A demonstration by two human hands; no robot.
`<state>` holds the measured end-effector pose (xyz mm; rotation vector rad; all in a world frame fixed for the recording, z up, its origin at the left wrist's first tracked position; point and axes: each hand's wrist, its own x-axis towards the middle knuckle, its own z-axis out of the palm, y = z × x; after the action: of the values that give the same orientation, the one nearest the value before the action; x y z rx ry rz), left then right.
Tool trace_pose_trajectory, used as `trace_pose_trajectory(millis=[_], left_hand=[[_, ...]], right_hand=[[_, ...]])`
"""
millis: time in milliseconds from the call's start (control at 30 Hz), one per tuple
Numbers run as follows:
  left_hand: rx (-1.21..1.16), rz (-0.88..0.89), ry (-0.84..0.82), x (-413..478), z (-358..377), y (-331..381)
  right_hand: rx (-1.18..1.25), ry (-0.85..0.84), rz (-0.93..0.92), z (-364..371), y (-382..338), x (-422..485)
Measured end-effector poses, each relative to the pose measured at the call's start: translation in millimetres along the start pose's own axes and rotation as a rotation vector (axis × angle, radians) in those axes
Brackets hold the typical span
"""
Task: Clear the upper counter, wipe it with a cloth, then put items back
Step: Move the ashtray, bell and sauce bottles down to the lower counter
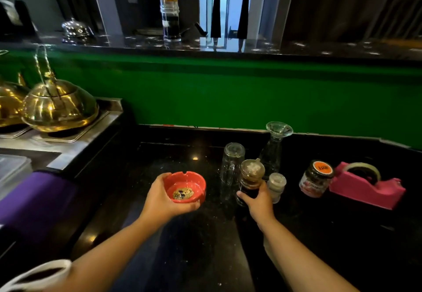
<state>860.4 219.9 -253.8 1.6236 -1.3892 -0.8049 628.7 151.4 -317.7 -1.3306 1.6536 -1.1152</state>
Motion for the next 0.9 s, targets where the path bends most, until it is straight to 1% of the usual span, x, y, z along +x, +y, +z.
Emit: trace_pose_trajectory(millis=[233,367,467,567,667,733,800,900], left_hand=[[0.011,0.029,-0.083,8.5,6.6,-12.1],[0.002,0.02,-0.161,4.1,14.9,-9.9],[0.007,0.021,-0.221,-5.2,26.9,-8.5],[-0.007,0.029,-0.297,-17.5,49.6,-5.1],[-0.016,0.043,-0.374,-26.0,83.6,2.5],[-0.032,0.059,-0.417,-30.6,111.3,10.2],[-0.051,0.062,-0.443,-34.7,141.4,18.1],[-0.066,0.044,-0.444,-39.3,188.2,25.1]], right_hand=[[-0.017,0.04,-0.001,7.7,0.9,5.8],[-0.047,-0.031,-0.007,1.1,5.4,0.5],[-0.057,-0.059,0.052,-13.1,16.0,-18.1],[-0.08,-0.045,0.055,-41.6,35.6,-37.8],[-0.119,0.039,0.044,-86.4,56.6,-42.6],[-0.22,0.107,0.033,-120.3,70.2,-38.8],[-0.379,0.144,0.008,-152.7,82.2,-32.8],[-0.494,0.07,-0.004,-191.6,95.5,-22.2]])
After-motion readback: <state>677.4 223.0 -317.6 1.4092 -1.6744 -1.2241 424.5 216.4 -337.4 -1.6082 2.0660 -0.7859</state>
